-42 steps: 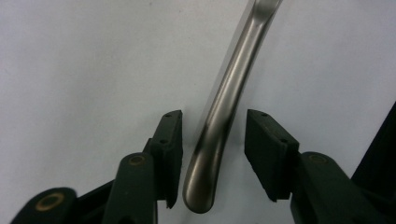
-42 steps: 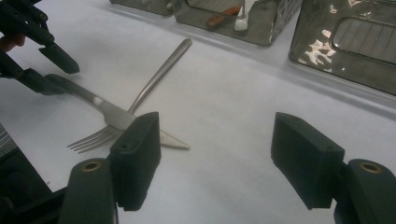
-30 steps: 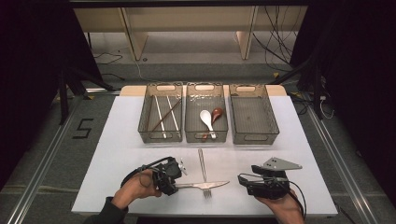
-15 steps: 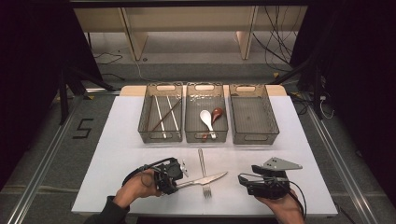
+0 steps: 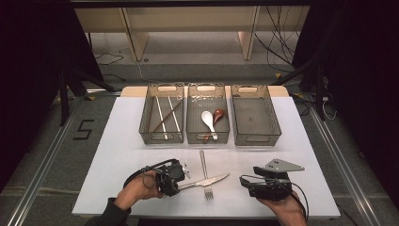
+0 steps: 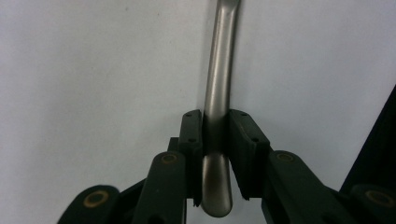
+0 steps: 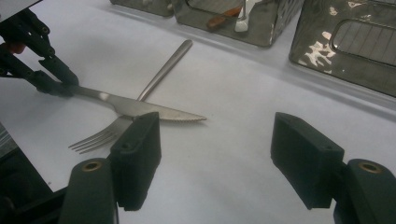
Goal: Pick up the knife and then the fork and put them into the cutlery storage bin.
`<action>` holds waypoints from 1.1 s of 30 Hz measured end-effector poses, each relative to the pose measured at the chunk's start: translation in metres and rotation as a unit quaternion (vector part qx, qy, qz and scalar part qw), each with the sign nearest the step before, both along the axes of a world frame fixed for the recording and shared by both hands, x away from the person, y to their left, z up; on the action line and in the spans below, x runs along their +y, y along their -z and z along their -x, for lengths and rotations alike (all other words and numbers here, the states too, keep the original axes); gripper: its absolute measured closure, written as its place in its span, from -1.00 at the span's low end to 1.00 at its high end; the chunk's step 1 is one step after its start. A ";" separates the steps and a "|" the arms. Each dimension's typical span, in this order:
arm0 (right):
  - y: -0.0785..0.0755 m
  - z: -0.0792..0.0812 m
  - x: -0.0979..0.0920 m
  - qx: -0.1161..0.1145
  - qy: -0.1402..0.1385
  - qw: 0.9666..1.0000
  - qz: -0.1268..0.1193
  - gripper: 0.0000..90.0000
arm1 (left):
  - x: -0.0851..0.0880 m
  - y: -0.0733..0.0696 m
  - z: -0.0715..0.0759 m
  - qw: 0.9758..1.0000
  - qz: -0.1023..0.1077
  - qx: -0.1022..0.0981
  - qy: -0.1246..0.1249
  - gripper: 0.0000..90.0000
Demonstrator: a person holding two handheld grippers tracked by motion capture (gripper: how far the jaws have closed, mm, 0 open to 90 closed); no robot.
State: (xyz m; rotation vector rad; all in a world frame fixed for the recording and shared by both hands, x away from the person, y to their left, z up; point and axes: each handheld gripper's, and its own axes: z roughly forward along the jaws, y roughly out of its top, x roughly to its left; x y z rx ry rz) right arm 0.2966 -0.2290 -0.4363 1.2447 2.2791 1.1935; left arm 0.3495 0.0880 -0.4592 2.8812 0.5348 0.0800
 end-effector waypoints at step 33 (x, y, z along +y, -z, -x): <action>0.000 0.000 0.001 0.001 -0.001 1.000 0.000 -0.24 | -0.025 0.000 -0.007 1.000 0.010 -0.003 0.000 0.74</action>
